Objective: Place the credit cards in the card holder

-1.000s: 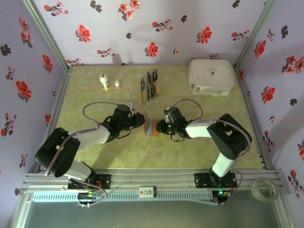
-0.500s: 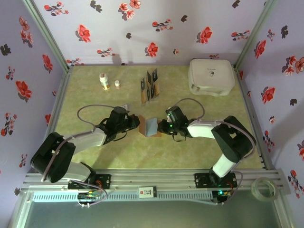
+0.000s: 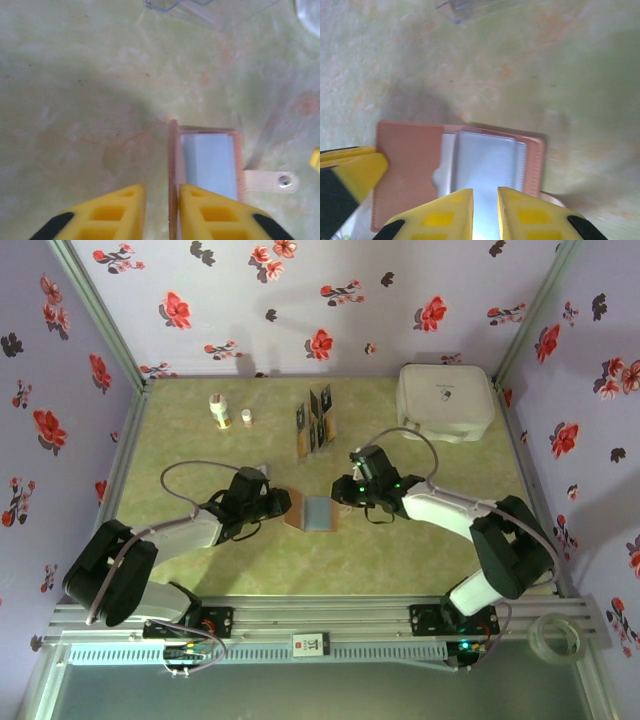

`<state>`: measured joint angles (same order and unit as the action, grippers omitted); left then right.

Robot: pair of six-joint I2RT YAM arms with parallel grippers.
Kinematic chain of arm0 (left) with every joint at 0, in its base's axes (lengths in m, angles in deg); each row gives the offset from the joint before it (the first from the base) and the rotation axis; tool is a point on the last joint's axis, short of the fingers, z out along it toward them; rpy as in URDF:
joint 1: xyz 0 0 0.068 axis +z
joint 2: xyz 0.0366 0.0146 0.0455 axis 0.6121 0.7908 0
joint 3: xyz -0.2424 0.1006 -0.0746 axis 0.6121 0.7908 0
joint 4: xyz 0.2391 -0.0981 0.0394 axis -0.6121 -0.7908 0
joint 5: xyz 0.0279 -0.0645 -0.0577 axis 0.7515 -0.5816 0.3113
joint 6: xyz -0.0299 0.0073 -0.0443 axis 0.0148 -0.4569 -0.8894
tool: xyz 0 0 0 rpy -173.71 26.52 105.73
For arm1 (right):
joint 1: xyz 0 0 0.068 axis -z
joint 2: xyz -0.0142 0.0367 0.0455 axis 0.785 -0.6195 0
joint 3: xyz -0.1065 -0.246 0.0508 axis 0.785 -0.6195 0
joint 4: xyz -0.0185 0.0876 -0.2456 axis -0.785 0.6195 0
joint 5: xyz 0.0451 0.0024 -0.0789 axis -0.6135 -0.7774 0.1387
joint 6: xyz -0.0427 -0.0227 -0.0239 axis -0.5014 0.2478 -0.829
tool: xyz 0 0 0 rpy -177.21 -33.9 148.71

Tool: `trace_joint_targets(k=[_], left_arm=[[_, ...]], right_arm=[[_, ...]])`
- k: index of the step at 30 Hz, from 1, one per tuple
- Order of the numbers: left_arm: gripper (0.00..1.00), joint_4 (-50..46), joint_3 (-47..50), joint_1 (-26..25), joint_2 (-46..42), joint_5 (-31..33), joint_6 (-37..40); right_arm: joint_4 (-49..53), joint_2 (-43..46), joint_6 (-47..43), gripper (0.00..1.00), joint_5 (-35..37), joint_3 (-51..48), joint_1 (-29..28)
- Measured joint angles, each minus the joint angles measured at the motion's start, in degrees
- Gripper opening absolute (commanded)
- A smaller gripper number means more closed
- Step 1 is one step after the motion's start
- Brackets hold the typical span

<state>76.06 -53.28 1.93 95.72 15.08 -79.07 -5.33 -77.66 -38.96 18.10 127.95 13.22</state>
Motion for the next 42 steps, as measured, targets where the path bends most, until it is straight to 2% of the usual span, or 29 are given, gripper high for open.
trace_joint_targets(k=[6, 15, 26, 32, 35, 39, 42], left_arm=[[0.44, -6.2, -1.7, 0.0, 0.0, 2.4, 4.0], [0.54, -14.2, -5.2, 0.0, 1.5, 7.7, 8.3], [0.56, -20.1, -8.9, -2.5, 8.8, 14.2, 10.6], [0.58, -20.8, -9.6, -3.4, 9.6, 16.1, 10.6], [0.59, -21.1, -9.8, -3.5, 9.5, 16.1, 10.6], [0.62, -22.8, -9.8, -3.5, 7.8, 16.1, 10.5], [0.63, -24.6, -10.3, -3.5, 4.7, 16.1, 10.5]], right_arm=[[-1.1, -6.0, 0.1, 0.18, -0.6, 2.1, -3.5], [-5.0, -10.3, 1.0, 0.17, -1.0, 0.0, -3.7], [-10.0, -10.3, 2.6, 0.17, -1.0, -3.3, -3.7], [-10.4, -10.3, 2.9, 0.18, -1.0, -3.5, -3.7], [-10.3, -10.0, 2.9, 0.22, -1.0, -3.5, -3.7], [-7.6, -8.6, 2.3, 0.39, -0.8, -2.9, -3.7], [-4.1, -6.5, 1.2, 0.41, -0.1, -1.5, -3.6]])
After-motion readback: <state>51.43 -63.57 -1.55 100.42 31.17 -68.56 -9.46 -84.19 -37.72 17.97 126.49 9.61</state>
